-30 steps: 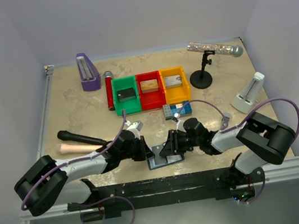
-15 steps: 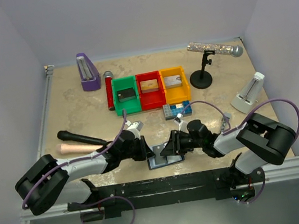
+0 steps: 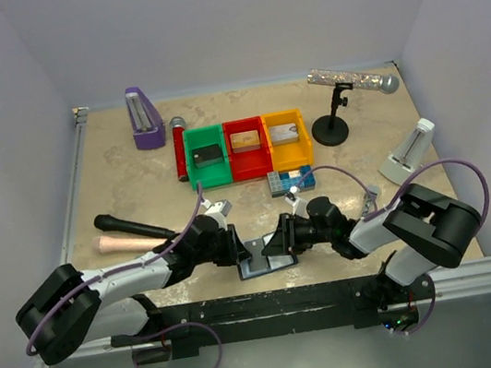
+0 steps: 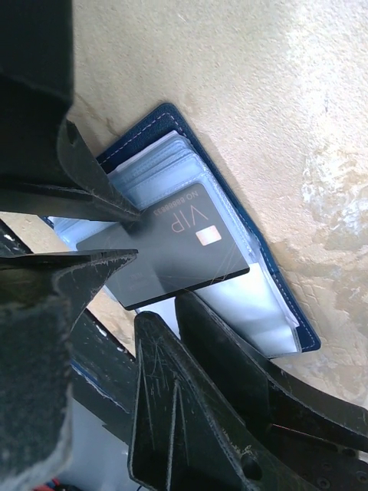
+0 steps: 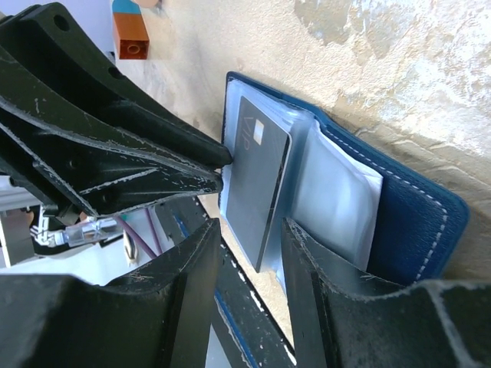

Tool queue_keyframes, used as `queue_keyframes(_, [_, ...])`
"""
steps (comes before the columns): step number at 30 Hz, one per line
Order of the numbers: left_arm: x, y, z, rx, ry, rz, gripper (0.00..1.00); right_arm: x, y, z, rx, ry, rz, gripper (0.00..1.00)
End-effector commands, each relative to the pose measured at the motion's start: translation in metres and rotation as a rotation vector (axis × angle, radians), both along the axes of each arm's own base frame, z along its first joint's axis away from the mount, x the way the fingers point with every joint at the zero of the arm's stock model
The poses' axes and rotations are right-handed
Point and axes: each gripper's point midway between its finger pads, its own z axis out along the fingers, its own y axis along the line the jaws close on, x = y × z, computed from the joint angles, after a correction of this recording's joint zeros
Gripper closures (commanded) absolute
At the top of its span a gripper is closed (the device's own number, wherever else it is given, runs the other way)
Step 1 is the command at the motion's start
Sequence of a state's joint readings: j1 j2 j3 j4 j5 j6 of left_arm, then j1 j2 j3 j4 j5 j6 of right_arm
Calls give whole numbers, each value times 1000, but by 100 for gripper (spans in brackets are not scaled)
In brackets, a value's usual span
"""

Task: Take the credit cards out of the card holder
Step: Remove the credit card from the card holder.

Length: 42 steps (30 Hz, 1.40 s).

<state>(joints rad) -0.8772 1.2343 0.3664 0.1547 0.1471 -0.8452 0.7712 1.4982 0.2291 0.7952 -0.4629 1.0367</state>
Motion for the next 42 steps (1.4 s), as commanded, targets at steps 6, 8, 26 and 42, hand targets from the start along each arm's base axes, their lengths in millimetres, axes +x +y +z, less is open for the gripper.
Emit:
queue_keyframes(6, [3,10,8,47,-33,6,70,7,11,12,64,-23,10,58])
queue_keyframes(8, [4,10,13,40,-44,5,68,8,11,11,61,-20,7,58])
queue_keyframes(26, [14,10,12,83,-69,16,82,8,12,17,25,-34,39,57])
queue_keyframes(42, [10,19,-5,129,-52,20,91,9,16,9,10,0,52,57])
